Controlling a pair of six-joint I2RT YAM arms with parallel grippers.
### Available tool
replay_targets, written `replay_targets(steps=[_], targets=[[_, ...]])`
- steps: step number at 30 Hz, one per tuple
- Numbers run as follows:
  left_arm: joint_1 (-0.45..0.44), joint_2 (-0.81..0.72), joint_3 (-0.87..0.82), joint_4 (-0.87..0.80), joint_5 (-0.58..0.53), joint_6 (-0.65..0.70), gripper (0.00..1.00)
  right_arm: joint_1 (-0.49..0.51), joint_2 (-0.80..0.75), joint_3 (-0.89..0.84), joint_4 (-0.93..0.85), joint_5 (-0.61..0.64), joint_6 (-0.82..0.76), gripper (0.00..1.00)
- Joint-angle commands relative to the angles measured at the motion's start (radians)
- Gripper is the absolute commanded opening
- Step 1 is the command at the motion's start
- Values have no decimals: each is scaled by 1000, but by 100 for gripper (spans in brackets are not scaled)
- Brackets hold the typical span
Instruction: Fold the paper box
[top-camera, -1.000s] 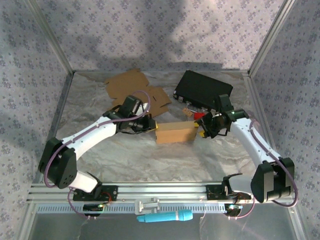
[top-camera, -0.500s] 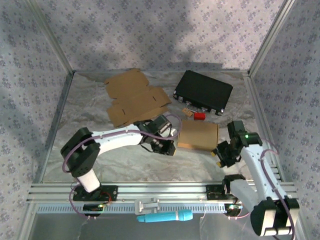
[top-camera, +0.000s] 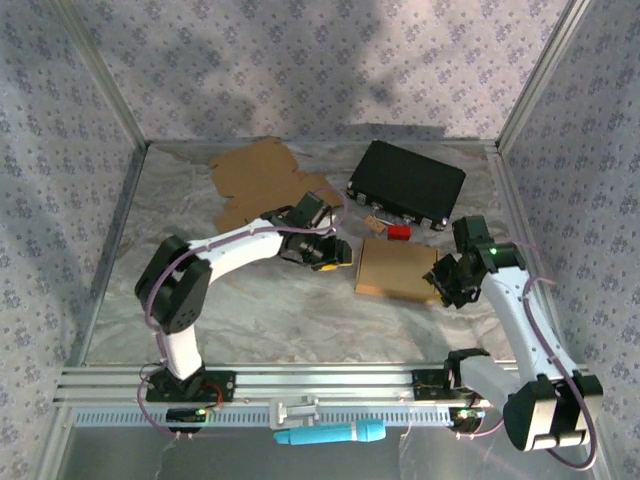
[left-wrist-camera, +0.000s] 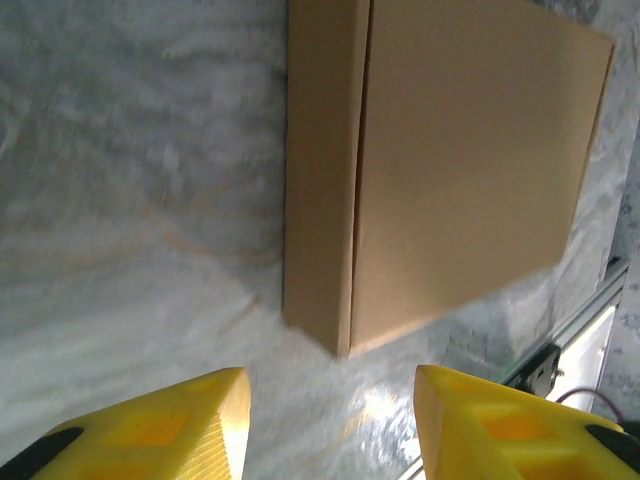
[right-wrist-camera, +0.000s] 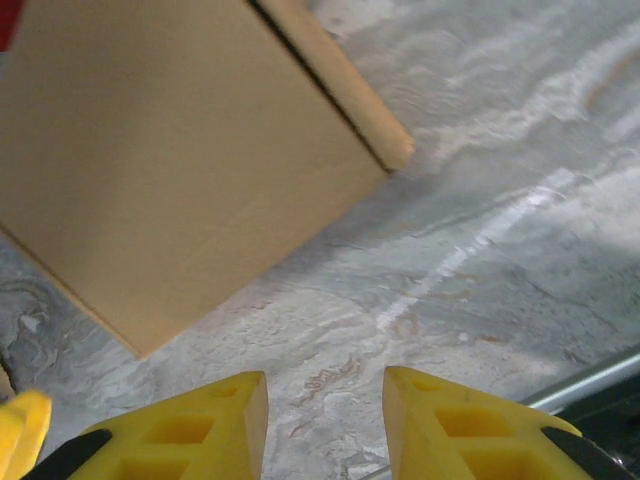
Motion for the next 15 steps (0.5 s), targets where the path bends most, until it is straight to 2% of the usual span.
replay_targets(steps=[1, 10, 15], targets=[[-12, 81, 73, 33, 47, -22, 47, 7, 41, 74, 11, 12, -80, 38], [-47, 225, 194, 22, 97, -27, 45, -5, 124, 202, -28, -7, -164, 43], [-82, 265, 213, 67, 114, -74, 37, -43, 120, 228, -33, -5, -177, 43]])
